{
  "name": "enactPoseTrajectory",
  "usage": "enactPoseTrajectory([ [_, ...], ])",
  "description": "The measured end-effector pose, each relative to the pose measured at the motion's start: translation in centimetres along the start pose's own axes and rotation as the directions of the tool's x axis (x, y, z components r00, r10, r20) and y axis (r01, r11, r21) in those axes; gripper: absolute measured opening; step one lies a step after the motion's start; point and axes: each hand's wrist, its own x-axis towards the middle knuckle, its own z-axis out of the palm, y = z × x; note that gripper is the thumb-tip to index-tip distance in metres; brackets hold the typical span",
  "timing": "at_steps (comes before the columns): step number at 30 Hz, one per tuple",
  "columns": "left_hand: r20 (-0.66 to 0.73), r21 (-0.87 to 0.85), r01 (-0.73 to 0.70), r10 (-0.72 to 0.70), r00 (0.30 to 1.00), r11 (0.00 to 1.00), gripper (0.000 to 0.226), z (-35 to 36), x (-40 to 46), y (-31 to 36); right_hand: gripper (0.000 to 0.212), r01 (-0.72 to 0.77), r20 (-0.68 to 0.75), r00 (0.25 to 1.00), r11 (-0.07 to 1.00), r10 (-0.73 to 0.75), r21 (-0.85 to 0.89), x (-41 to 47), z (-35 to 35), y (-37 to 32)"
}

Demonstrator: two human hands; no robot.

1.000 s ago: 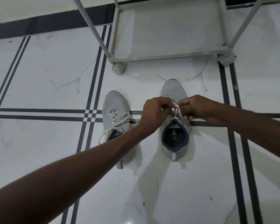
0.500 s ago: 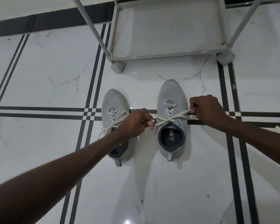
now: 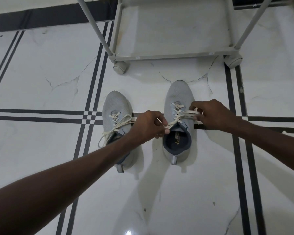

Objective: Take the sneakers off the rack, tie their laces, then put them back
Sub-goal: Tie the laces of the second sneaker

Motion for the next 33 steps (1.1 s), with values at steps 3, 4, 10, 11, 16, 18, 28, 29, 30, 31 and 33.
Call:
enactPoseTrajectory([
  [3, -0.038, 0.160, -0.039, 0.046, 0.998, 0.986, 0.011, 0.2, 0.2, 0.6, 0.012, 0.023, 0.037, 0.999, 1.000, -0.024, 0.005, 0.2, -0.4, 0.0],
  [4, -0.048, 0.250, -0.061, 0.075, 0.996, 0.966, 0.010, 0.2, 0.3, 0.8, 0.015, 0.028, 0.059, 0.998, 1.000, -0.028, -0.003, 0.3, -0.6, 0.0],
  [10, -0.019, 0.636, -0.204, 0.279, 0.960, 0.744, 0.008, 0.5, 0.8, 0.4, 0.034, -0.073, 0.263, 0.963, 0.996, 0.059, 0.046, 1.9, -1.9, 0.3],
  [11, -0.026, 0.654, -0.205, 0.292, 0.956, 0.728, 0.007, 0.6, 0.9, 0.4, 0.037, -0.094, 0.292, 0.954, 0.992, 0.064, 0.088, 1.9, -1.9, 0.2],
  [16, -0.028, 0.613, -0.176, 0.244, 0.969, 0.770, 0.006, 0.6, 1.2, 0.6, 0.048, -0.102, 0.341, 0.939, 0.981, 0.041, 0.165, 2.6, -0.8, 0.2],
  [18, -0.010, 0.618, -0.201, 0.263, 0.965, 0.760, 0.010, 0.3, 1.3, 0.5, 0.050, -0.117, 0.350, 0.935, 0.979, 0.053, 0.165, 3.0, -0.8, 0.1],
  [28, 0.126, 0.720, -0.315, 0.330, 0.935, 0.618, 0.031, -0.4, 0.1, -1.2, 0.045, -0.627, 0.581, 0.760, 0.569, 0.293, 0.533, 2.3, -0.7, 0.9],
  [29, 0.139, 0.710, -0.327, 0.331, 0.933, 0.624, 0.027, -0.6, 0.0, -1.4, 0.045, -0.636, 0.569, 0.759, 0.550, 0.316, 0.542, 2.0, -0.4, 0.9],
  [30, 0.149, 0.701, -0.349, 0.350, 0.925, 0.623, 0.025, -0.9, 0.1, -1.6, 0.044, -0.643, 0.561, 0.758, 0.529, 0.334, 0.553, 1.8, -0.3, 0.9],
  [31, 0.153, 0.694, -0.362, 0.363, 0.919, 0.623, 0.026, -1.1, 0.2, -1.8, 0.044, -0.656, 0.559, 0.751, 0.492, 0.351, 0.572, 1.5, -0.1, 0.9],
  [33, 0.160, 0.693, -0.357, 0.349, 0.923, 0.626, 0.026, -1.1, 0.2, -2.2, 0.044, -0.681, 0.568, 0.732, 0.407, 0.375, 0.609, 1.3, 0.2, 0.8],
])
